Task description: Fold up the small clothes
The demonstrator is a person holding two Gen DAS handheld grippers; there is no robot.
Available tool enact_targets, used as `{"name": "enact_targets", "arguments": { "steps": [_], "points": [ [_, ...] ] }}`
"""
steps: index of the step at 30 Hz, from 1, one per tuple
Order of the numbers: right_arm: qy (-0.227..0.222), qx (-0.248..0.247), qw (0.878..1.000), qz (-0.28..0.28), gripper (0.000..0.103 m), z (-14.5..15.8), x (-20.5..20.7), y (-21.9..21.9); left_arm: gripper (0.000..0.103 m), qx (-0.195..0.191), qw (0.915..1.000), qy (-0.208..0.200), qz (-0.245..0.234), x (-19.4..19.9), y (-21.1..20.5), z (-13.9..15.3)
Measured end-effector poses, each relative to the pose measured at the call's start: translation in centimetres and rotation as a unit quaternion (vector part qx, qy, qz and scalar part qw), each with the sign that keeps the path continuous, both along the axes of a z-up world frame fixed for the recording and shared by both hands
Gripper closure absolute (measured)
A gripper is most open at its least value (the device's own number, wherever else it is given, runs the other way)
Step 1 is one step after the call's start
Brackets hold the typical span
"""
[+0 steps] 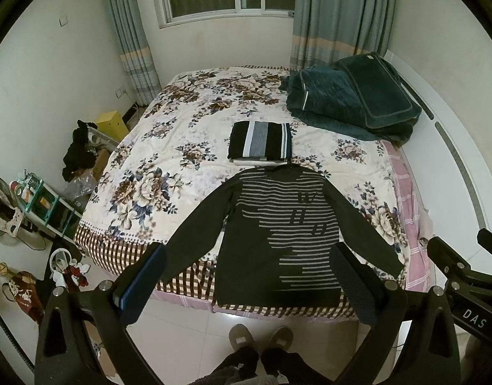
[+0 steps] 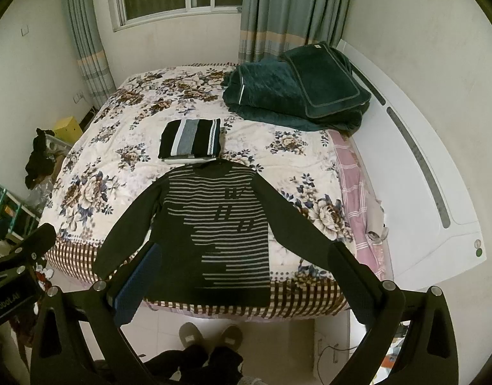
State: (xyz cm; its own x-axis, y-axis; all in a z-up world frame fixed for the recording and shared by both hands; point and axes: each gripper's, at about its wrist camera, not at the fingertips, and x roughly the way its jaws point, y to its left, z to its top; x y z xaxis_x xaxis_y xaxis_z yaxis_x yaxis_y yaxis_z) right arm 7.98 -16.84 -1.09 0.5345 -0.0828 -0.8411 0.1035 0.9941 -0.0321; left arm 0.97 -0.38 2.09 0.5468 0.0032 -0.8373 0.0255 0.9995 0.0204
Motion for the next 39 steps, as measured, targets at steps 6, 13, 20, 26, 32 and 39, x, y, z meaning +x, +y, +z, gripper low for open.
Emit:
{"name": "enact_targets", "arguments": {
  "steps": [6, 13, 20, 26, 32, 39],
  "points": [
    [0.0, -0.002, 1.0, 0.0, 0.0, 0.5, 0.2, -0.1, 0.0, -0.003, 1.0, -0.003, 0.001, 0.2, -0.1, 0.2],
    [-0.002, 0.0, 1.0, 0.001, 0.0, 0.8, 0.4, -0.3, 0.0, -0.002, 1.0, -0.005, 0.001, 0.1, -0.2, 0.1],
    [-0.002, 0.0, 1.0, 0.0, 0.0, 0.8, 0.4, -0.2, 0.0, -0.003, 1.0, -0.005, 0.0, 0.1, -0.3, 0.1],
    [-0.004, -0.001, 1.0, 0.0, 0.0, 2.0, 0.9, -0.3, 0.0, -0.004, 1.0, -0.007, 0.0, 0.3, -0.3, 0.4],
    [-0.005, -0.001, 1.0, 0.001, 0.0, 1.9, 0.9, -0.1, 0.0, -0.005, 1.0, -0.007, 0.001, 0.2, -0.3, 0.4],
    [-0.006, -0.002, 1.0, 0.0, 0.0, 2.0, 0.8, 0.0, 0.0, -0.005, 1.0, -0.008, 0.001, 0.0, -0.1, 0.3]
  ]
}}
